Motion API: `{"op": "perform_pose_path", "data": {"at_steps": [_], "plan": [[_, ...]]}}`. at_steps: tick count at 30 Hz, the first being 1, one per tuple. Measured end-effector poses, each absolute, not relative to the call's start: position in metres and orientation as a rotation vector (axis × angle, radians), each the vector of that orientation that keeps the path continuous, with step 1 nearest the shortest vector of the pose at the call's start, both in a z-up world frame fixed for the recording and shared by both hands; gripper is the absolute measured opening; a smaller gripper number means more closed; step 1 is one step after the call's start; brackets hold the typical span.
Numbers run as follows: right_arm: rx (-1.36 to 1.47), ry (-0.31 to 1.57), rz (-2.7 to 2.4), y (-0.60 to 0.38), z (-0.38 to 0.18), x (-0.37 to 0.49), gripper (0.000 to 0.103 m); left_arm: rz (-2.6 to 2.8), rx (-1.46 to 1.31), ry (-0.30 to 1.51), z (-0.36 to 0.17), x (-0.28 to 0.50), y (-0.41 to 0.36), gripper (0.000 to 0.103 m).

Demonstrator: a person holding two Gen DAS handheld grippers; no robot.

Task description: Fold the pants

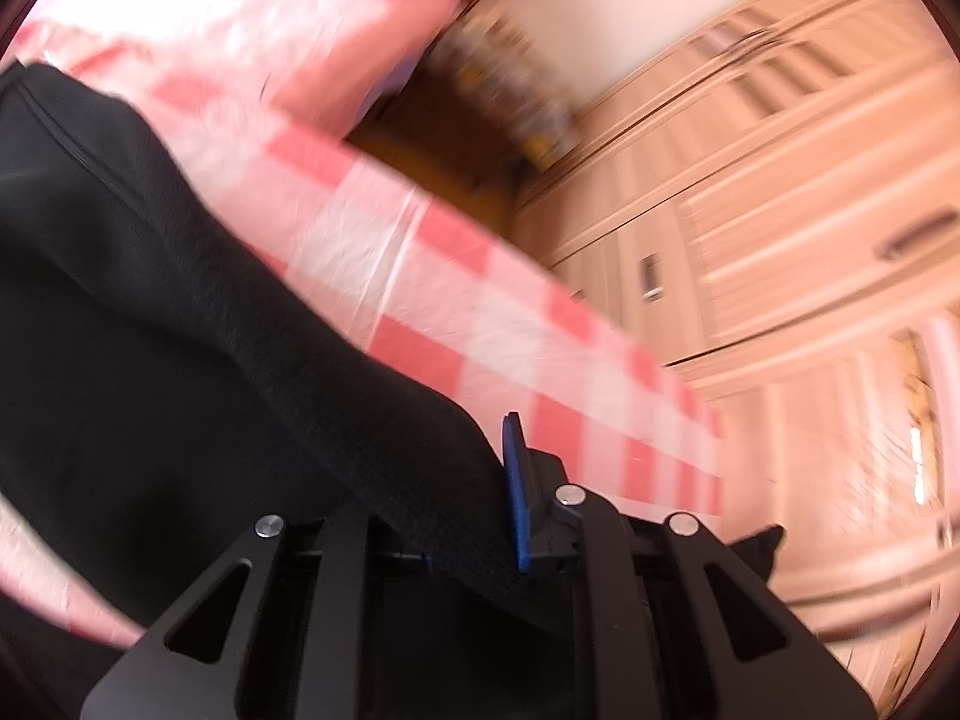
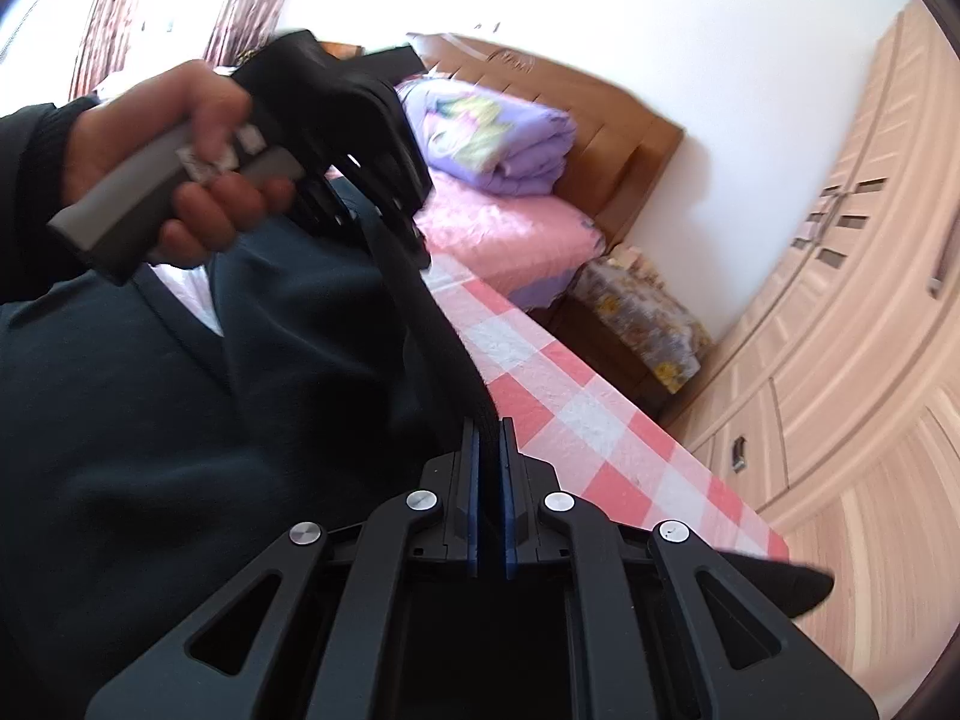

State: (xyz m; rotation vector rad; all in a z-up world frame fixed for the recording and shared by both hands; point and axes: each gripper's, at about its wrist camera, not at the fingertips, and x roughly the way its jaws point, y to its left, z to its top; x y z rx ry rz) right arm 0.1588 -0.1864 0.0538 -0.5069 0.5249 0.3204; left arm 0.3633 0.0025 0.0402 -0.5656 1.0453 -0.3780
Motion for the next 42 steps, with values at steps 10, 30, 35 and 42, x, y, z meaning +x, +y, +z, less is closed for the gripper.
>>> {"op": "perform_pose_path", "data": {"at_steps": [10,30,35,42], "plan": [[-0.362,0.532,0.365,-0.167,0.010,0.008,0.010,-0.428,-0.340,0.702,0.013,0.092,0.062,0.018],[0.511,0.631,0.003,-0.371,-0.017,-0.024,0.059,-0.436,-0.539,0.798,-0.037,0.072,0.088,0.088],[0.522,0.600,0.006,-0.369,-0.016,-0.018,0.050,-0.420,-0.605,0.806,-0.035,0.074,0.095,0.086],[0.585,0.627,0.007,-0.372,-0.022,-0.043,0.047,-0.387,-0.604,0.802,-0.036,0.075,0.097,0.083]]}}
